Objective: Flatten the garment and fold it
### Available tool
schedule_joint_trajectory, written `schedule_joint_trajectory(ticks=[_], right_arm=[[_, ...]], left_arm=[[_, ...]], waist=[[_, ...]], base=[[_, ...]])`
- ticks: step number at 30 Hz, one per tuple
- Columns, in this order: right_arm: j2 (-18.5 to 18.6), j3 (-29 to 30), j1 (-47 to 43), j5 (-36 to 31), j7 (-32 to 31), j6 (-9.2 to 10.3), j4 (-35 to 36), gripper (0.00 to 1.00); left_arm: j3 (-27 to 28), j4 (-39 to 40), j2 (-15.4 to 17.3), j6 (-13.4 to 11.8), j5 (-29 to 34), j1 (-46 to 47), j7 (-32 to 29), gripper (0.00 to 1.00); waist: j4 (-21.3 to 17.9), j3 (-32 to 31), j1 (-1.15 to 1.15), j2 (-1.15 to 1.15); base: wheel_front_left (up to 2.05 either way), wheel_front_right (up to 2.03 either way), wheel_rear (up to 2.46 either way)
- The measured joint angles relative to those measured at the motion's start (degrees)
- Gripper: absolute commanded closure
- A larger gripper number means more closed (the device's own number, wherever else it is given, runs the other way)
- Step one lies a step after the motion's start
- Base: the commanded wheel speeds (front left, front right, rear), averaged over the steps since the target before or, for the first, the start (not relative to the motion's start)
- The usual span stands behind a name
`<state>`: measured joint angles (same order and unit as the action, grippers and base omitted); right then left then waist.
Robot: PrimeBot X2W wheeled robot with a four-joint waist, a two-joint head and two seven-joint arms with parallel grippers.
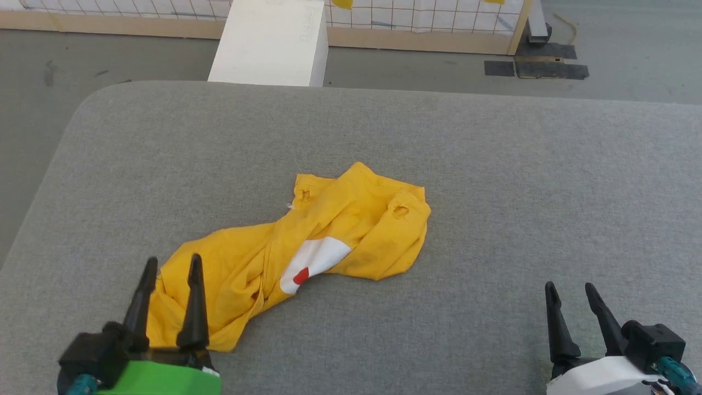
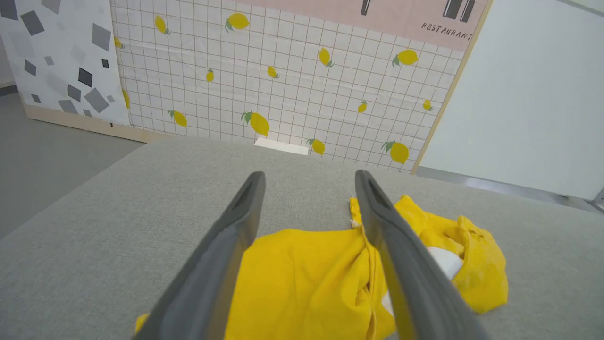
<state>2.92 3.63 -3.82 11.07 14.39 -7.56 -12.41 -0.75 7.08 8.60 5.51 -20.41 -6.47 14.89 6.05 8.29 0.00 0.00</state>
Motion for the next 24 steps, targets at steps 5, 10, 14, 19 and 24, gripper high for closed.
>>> schedule_joint_trajectory(ticks=[5,10,14,19,24], right_arm=[[0.0,-0.02,-0.1,-0.04,-0.04,0.0,0.45,0.0],[0.0,-1.72,0.49,-0.53,-3.15,0.0,3.65,0.0],[0.01,-5.08,5.2,-1.0,-10.09,0.0,6.26,0.0],[-0.03,-10.5,14.61,-2.32,-27.02,0.0,6.26,0.0],[-0.11,-12.88,22.1,-3.45,-43.64,-0.01,3.35,0.0]], left_arm=[[1.0,-1.58,-2.85,0.85,1.82,-1.19,0.0,0.0],[1.96,-2.2,-3.63,1.1,3.89,-1.66,-0.01,0.0],[2.1,-2.3,-4.08,1.51,4.58,-1.65,0.0,0.0],[1.56,-2.87,-4.7,1.56,4.72,-1.27,-0.01,0.0],[-0.08,-4.14,-4.99,1.56,4.12,0.31,0.0,0.0]], waist=[[0.32,-0.43,0.0,0.0],[1.22,-0.87,0.0,0.0],[2.03,-0.53,0.0,0.0],[3.22,0.93,0.0,0.0],[5.27,2.34,0.0,0.0]], base=[[0.0,0.0,0.0],[0.0,0.0,0.0],[0.0,0.0,0.0],[0.0,0.0,0.0],[0.0,0.0,0.0]])
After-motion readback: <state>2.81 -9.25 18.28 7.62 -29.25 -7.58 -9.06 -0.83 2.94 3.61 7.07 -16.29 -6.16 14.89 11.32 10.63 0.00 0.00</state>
